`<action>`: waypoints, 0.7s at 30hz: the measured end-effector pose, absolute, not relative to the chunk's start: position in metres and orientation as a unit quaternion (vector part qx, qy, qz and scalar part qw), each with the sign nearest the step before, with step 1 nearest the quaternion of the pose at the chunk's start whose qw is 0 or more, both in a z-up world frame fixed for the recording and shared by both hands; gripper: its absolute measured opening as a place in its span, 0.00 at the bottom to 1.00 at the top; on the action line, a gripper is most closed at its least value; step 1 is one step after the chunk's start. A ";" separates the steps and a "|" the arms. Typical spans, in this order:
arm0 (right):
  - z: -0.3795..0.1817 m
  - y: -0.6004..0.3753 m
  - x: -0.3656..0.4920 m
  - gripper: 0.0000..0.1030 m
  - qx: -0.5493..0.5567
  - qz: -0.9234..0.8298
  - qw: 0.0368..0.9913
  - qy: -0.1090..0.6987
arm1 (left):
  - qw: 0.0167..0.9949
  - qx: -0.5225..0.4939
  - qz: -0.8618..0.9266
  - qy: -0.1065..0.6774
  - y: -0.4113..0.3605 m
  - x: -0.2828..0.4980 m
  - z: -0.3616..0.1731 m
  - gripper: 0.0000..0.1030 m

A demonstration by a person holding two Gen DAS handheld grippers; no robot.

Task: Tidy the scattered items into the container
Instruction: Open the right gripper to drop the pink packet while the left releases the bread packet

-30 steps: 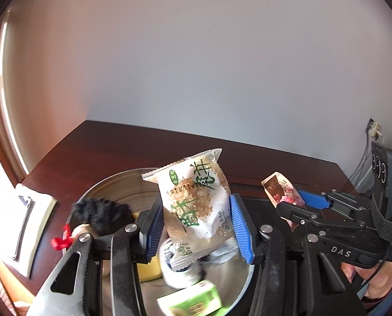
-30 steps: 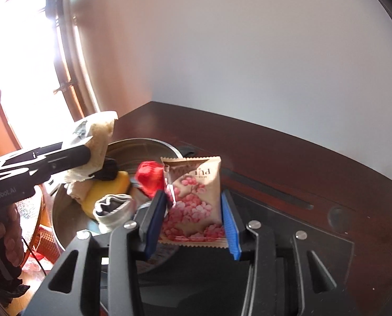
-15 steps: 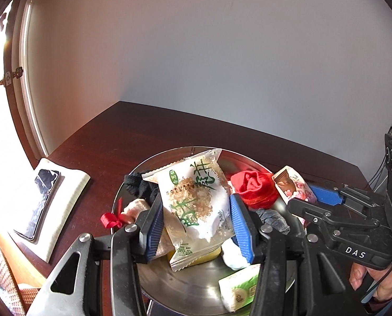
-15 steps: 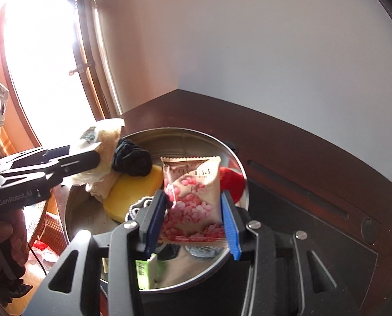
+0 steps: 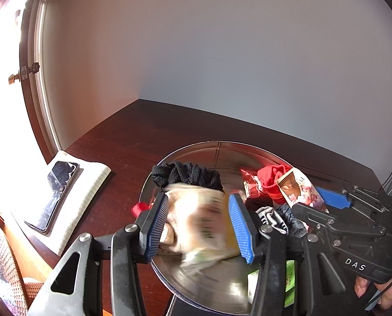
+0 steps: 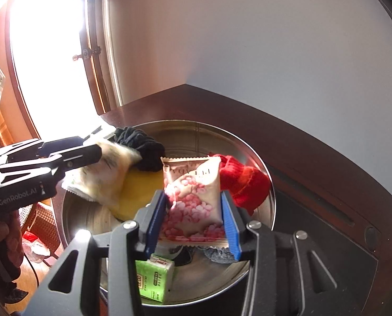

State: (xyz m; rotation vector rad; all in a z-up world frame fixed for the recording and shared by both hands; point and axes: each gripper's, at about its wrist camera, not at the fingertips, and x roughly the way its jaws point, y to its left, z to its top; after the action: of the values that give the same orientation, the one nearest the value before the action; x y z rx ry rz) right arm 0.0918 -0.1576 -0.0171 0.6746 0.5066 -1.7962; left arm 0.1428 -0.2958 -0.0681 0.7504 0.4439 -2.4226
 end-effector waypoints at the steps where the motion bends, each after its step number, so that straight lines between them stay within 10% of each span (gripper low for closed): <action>1: -0.017 -0.157 0.090 0.42 0.286 -0.758 0.546 0.214 | 0.280 0.280 -0.903 0.166 -0.295 0.143 -0.068 0.49; 13: -0.012 -0.144 0.090 0.60 0.272 -0.763 0.556 0.189 | 0.285 0.276 -0.903 0.165 -0.290 0.146 -0.067 0.50; 21: -0.001 -0.136 0.100 0.69 0.258 -0.766 0.560 0.181 | 0.312 0.262 -0.898 0.168 -0.291 0.153 -0.059 0.75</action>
State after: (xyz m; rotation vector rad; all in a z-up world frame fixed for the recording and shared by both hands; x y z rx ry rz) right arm 0.0997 -0.1362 -0.0008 0.6070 0.4265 -1.8056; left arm 0.1531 -0.2914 -0.0589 0.6911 0.4435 -2.3688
